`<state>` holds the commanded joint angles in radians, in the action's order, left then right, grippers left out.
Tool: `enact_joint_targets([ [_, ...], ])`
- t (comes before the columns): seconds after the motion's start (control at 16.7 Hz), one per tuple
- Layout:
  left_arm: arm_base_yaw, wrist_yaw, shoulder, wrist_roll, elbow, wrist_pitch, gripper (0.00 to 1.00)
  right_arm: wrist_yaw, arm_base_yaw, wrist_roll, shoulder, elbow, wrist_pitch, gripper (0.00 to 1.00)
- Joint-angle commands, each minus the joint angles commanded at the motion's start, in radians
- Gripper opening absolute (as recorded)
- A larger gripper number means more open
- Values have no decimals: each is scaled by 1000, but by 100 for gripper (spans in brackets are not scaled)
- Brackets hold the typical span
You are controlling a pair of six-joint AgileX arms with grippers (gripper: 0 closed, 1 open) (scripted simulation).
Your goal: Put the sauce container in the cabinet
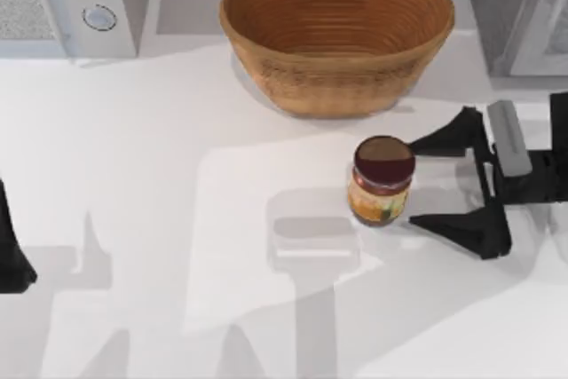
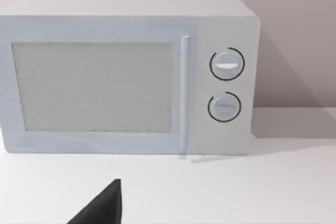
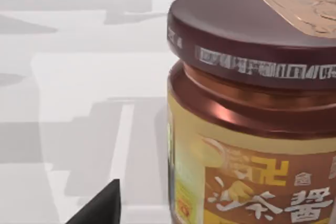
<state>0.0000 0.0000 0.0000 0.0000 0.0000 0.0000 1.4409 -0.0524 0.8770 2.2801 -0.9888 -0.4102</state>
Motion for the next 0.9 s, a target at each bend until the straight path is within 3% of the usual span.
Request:
enact_joint_targets([
  [0.42, 0, 0, 0, 0, 0, 0, 100, -3, -2, -31, 7, 1, -37, 100],
  [0.9, 0, 0, 0, 0, 0, 0, 100, -66, -83, -354, 86, 14, -449, 100],
])
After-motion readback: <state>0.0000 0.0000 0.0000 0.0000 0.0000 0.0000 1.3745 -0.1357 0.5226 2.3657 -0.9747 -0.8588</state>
